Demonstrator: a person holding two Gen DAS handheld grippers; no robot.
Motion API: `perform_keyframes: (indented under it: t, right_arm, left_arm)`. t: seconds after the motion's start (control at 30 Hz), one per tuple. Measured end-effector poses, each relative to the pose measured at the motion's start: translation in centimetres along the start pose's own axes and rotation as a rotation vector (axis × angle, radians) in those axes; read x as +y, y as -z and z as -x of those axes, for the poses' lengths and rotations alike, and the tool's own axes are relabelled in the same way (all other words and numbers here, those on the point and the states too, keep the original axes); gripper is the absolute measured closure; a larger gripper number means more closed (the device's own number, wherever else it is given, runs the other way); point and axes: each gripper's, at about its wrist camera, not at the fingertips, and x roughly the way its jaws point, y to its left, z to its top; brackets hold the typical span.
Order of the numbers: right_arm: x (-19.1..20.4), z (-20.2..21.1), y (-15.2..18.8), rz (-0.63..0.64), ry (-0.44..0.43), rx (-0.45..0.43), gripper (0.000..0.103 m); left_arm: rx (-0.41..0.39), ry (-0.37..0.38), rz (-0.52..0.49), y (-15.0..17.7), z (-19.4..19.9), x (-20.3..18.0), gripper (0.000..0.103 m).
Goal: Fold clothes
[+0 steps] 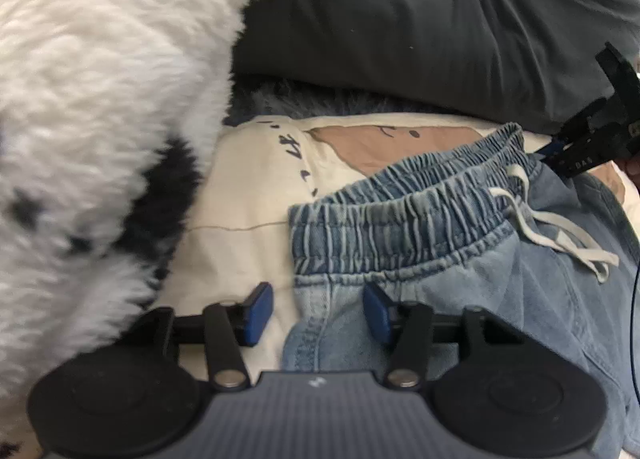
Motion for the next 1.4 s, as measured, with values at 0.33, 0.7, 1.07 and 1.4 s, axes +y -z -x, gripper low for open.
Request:
perform_keyframes:
  t: [0.33,0.7,1.07,1.4]
  right_arm:
    - [2.2,2.6,0.9,0.087,0.203,-0.065,0.093]
    - [0.9,7.2,2.3,0.001,0.365,-0.141,0.094]
    - [-2.7,6.6,1.6,-0.212,0.384,-0.154,0.093]
    - [-4.9,6.5,3.0,-0.454,0.287,-0.225,0.081]
  left_arm:
    - [-0.018,0.028,-0.022,-0.2,0.4,-0.1,0.075]
    - [-0.231,-0.067,-0.092,-2.7,4.4,-1.3,0.085]
    - [-0.172,-0.115,-0.169,-4.5,1.1,-2.4,0.084]
    - [-0.132,-0.138,-0.157,-3.0,2.0,-2.8,0.078]
